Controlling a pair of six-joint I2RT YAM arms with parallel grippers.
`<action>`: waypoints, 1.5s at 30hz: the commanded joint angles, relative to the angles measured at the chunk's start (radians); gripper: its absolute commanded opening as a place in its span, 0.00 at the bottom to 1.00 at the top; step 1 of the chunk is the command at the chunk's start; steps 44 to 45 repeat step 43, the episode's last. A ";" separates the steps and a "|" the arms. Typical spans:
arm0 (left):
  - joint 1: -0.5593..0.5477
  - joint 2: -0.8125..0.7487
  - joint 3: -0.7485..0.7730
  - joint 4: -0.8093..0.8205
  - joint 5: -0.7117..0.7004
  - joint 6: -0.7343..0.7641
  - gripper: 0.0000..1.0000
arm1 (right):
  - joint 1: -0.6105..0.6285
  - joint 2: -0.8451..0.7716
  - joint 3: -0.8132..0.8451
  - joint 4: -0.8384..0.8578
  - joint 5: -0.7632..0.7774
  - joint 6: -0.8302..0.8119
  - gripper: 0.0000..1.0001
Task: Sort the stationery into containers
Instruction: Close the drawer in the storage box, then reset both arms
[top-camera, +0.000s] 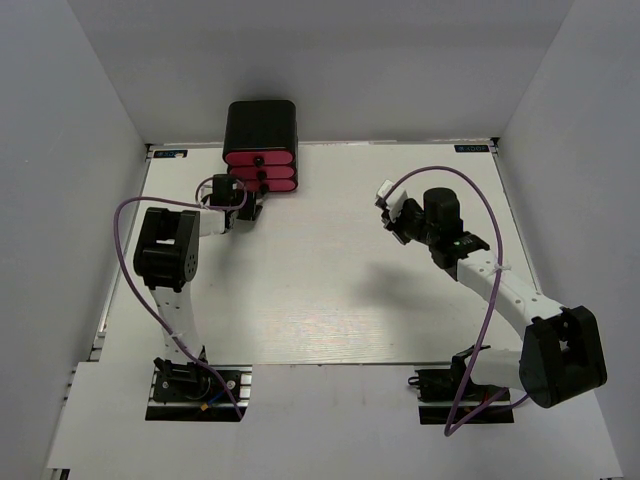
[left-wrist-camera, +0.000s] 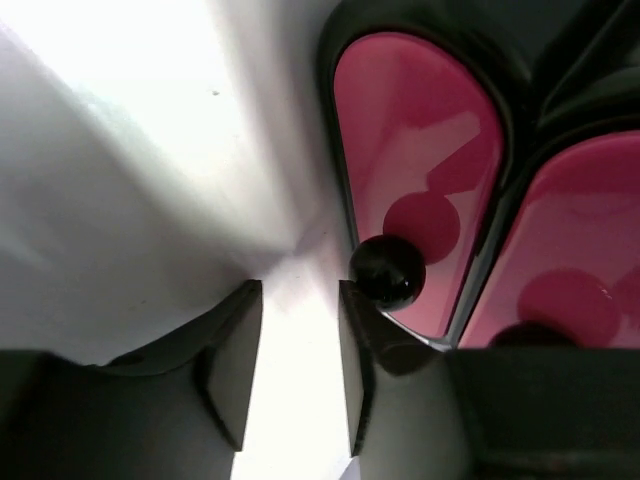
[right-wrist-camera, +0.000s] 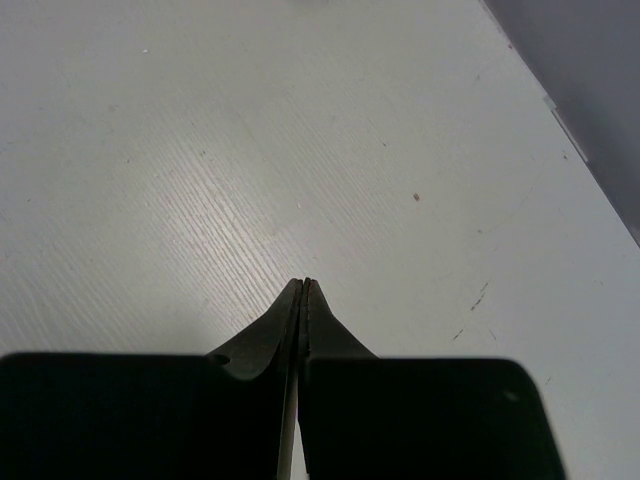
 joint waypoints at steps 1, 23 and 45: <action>0.003 0.024 0.014 -0.017 0.004 0.006 0.49 | -0.008 -0.015 -0.013 0.029 -0.014 0.000 0.00; -0.006 -0.325 -0.371 -0.037 0.121 0.322 0.36 | -0.010 -0.051 -0.054 0.015 -0.041 0.013 0.29; -0.020 -1.375 -0.506 -0.500 0.279 0.877 1.00 | -0.005 -0.220 0.029 -0.212 0.011 0.395 0.90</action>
